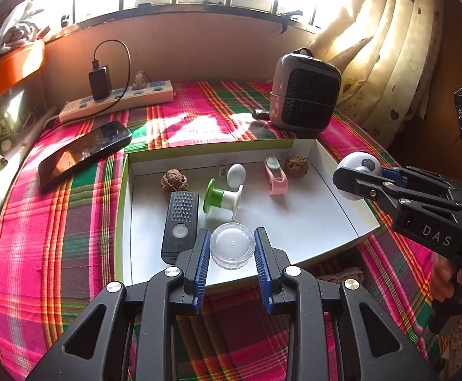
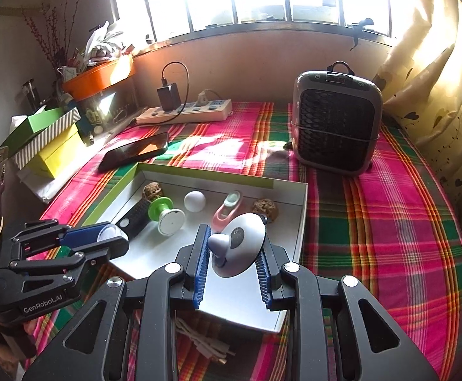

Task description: Organize objects

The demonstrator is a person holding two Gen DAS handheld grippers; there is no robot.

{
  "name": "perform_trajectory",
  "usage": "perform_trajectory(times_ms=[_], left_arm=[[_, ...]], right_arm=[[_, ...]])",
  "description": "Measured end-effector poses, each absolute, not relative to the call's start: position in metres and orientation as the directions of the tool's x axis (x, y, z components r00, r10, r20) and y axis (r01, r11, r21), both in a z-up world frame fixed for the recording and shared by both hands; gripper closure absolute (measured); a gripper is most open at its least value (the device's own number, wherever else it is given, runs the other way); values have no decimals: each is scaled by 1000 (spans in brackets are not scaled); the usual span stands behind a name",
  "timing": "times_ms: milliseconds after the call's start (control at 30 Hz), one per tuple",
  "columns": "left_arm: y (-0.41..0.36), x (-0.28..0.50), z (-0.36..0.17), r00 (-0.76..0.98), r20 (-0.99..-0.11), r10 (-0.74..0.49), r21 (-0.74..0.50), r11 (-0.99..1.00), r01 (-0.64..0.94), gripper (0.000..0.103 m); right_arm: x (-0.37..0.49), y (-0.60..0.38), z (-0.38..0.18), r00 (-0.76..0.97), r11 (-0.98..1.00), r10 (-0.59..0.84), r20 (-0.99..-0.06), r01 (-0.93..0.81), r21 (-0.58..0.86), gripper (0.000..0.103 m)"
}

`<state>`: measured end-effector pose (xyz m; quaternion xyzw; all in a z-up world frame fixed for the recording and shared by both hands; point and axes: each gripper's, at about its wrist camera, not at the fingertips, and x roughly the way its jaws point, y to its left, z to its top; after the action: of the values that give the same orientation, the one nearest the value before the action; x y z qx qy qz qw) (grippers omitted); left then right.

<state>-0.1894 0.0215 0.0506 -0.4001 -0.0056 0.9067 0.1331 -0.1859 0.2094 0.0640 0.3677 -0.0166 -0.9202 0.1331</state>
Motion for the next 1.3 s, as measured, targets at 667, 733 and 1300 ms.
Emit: perform_trajectory(times_ms=[667, 733, 1300], left_arm=[[24, -223, 29, -606, -766, 214, -103, -972, -213, 77], [24, -225, 28, -606, -767, 212, -99, -971, -216, 77], [28, -236, 27, -617, -761, 200, -88, -974, -208, 77]], right_arm=[[-222, 202, 36, -655, -971, -182, -734, 239, 27, 75], [-223, 201, 34, -651, -970, -180, -737, 243, 22, 75], [-231, 195, 25, -645, -965, -177, -744, 261, 2, 75]])
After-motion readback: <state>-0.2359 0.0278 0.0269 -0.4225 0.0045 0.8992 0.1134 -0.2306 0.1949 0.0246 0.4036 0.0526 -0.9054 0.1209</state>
